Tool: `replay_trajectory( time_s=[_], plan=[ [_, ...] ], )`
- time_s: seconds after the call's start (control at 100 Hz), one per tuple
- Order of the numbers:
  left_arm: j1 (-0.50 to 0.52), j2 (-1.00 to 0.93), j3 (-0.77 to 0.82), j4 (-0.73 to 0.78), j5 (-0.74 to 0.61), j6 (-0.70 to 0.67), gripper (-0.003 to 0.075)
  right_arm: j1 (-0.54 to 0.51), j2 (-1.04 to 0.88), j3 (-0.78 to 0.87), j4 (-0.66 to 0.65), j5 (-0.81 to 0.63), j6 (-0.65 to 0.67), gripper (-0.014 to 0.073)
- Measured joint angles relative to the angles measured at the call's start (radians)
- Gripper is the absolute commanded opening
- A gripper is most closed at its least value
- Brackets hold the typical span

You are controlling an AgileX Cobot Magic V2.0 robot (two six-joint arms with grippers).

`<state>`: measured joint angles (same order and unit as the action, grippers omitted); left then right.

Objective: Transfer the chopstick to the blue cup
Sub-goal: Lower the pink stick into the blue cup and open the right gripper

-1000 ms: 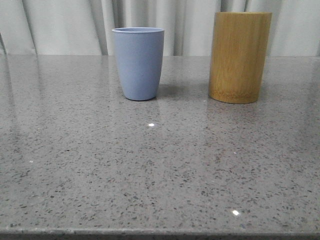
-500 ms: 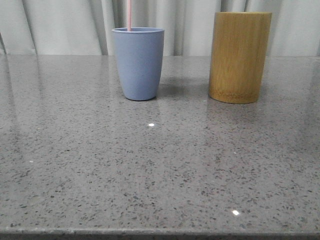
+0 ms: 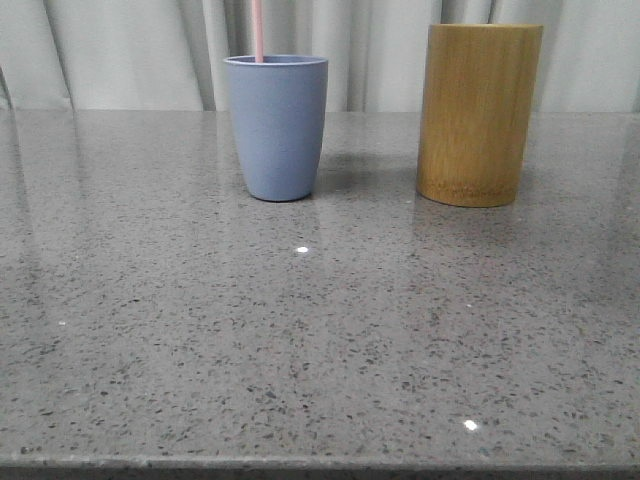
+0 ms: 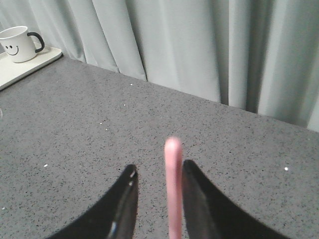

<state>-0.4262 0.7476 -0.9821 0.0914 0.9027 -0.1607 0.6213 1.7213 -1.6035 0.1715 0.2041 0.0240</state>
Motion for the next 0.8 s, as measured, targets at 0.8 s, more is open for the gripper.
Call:
replay_trajectory(
  time_s=[0.8],
  plan=[
    [0.000, -0.002, 0.002, 0.004, -0.041, 0.000, 0.0337, -0.023, -0.187, 0.096, -0.071, 0.102, 0.000, 0.0317]
  ],
)
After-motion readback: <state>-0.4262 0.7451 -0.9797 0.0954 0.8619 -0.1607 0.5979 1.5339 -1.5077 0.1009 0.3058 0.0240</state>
